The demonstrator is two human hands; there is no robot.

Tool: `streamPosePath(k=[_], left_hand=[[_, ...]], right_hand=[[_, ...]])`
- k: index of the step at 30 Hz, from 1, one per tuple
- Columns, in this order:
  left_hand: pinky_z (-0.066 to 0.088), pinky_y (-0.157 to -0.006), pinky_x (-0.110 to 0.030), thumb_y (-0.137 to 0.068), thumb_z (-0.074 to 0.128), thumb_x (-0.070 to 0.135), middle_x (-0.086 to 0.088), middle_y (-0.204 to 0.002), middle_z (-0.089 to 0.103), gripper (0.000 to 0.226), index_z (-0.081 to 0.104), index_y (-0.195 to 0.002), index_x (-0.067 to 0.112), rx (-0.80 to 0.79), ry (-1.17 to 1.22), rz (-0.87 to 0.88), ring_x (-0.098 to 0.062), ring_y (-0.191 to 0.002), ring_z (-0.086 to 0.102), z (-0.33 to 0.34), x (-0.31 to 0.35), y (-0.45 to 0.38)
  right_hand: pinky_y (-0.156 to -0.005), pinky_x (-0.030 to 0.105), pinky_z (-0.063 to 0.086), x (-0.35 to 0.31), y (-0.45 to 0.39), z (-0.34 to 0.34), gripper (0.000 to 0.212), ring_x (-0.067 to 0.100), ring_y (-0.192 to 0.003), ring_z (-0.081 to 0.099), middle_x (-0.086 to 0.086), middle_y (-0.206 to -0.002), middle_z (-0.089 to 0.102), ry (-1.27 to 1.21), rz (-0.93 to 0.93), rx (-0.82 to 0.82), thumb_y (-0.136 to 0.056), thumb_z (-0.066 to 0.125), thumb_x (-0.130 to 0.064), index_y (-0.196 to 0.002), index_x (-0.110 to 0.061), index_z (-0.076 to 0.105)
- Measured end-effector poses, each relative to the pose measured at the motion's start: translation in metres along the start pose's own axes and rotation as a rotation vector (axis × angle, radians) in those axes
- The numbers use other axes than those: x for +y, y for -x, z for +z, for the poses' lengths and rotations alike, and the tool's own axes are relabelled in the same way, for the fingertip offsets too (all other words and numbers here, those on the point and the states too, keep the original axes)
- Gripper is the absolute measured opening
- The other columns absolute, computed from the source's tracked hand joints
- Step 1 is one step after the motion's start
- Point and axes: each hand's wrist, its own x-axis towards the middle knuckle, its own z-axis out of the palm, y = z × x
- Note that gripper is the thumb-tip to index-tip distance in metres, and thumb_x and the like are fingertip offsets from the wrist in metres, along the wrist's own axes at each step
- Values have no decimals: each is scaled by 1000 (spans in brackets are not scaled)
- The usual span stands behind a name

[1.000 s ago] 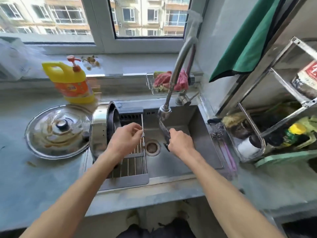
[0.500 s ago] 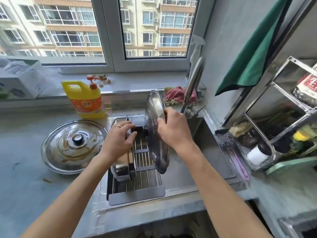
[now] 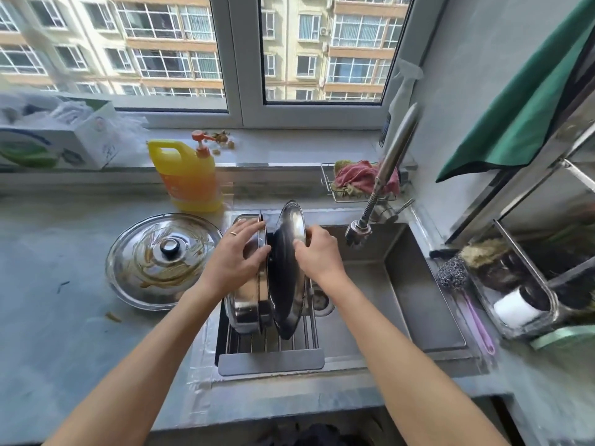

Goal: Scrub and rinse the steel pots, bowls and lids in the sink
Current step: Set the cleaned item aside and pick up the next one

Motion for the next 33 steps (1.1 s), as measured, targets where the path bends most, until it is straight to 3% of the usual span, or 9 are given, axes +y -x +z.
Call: streamPosePath(k=[2, 6, 10, 13, 19, 26, 28, 30, 33], left_hand=[[24, -124, -40, -97, 67, 26, -6, -153, 48, 52, 53, -146, 15, 3, 3, -5, -21, -149, 31, 1, -4, 0], [19, -122, -31, -99, 64, 28, -5, -154, 47, 49, 52, -146, 18, 18, 19, -6, -19, -150, 29, 2, -8, 0], [20, -123, -34, -100, 62, 27, -4, -154, 46, 48, 52, -146, 19, 12, 35, 3, -17, -150, 28, 2, -10, -1], [20, -122, -32, -100, 61, 27, -3, -154, 46, 48, 52, -146, 18, 12, 27, 7, -16, -150, 29, 1, -11, 0], [23, -124, -39, -102, 58, 29, -4, -153, 48, 45, 53, -145, 16, -3, 31, -4, -18, -149, 32, 3, -14, -3], [25, -124, -38, -104, 46, 23, -4, -149, 53, 39, 58, -140, 15, 13, 129, -34, -14, -146, 37, 0, -12, -1], [26, -124, -40, -102, 46, 28, -4, -148, 53, 42, 59, -140, 15, 15, 135, -34, -14, -145, 38, 0, -11, -2], [27, -123, -42, -101, 47, 28, -5, -148, 53, 43, 59, -140, 15, 13, 123, -31, -16, -146, 38, 1, -11, -1], [27, -123, -43, -104, 50, 21, -6, -149, 53, 39, 58, -141, 14, 13, 102, -19, -17, -146, 37, 1, -11, -2]], right_hand=[[-61, 27, 30, -1, -3, 4, 19, 22, -75, 52, 3, -82, 60, -7, 4, -28, -95, 53, -22, -97, -5, 60], [-64, 31, 40, -9, -12, 9, 24, 26, -81, 59, 7, -85, 64, 19, 22, -226, -91, 52, -27, -87, -5, 59], [-49, 26, 37, -17, -15, 8, 18, 20, -67, 54, 4, -78, 57, 36, 16, -292, -88, 55, -21, -73, -11, 49], [-39, 19, 35, -23, -19, 10, 16, 15, -56, 55, 3, -76, 57, 47, 0, -335, -88, 57, -21, -77, -10, 52], [-49, 27, 54, -23, -27, 17, 15, 22, -67, 67, 9, -85, 66, -33, 39, -380, -86, 58, -21, -88, -6, 61], [-75, 39, 61, -14, -26, -4, 32, 24, -86, 74, 14, -99, 74, -435, 181, -689, -96, 59, -37, -107, -8, 65], [-74, 40, 61, -11, -27, -5, 26, 25, -84, 74, 14, -96, 74, -449, 156, -658, -96, 59, -31, -104, -6, 64], [-68, 40, 62, -12, -28, -4, 15, 22, -75, 72, 9, -83, 70, -401, 107, -545, -93, 60, -21, -86, -8, 63], [-57, 37, 61, -18, -32, -3, 21, 20, -67, 64, 5, -68, 52, -300, 41, -391, -87, 59, -16, -67, -12, 52]])
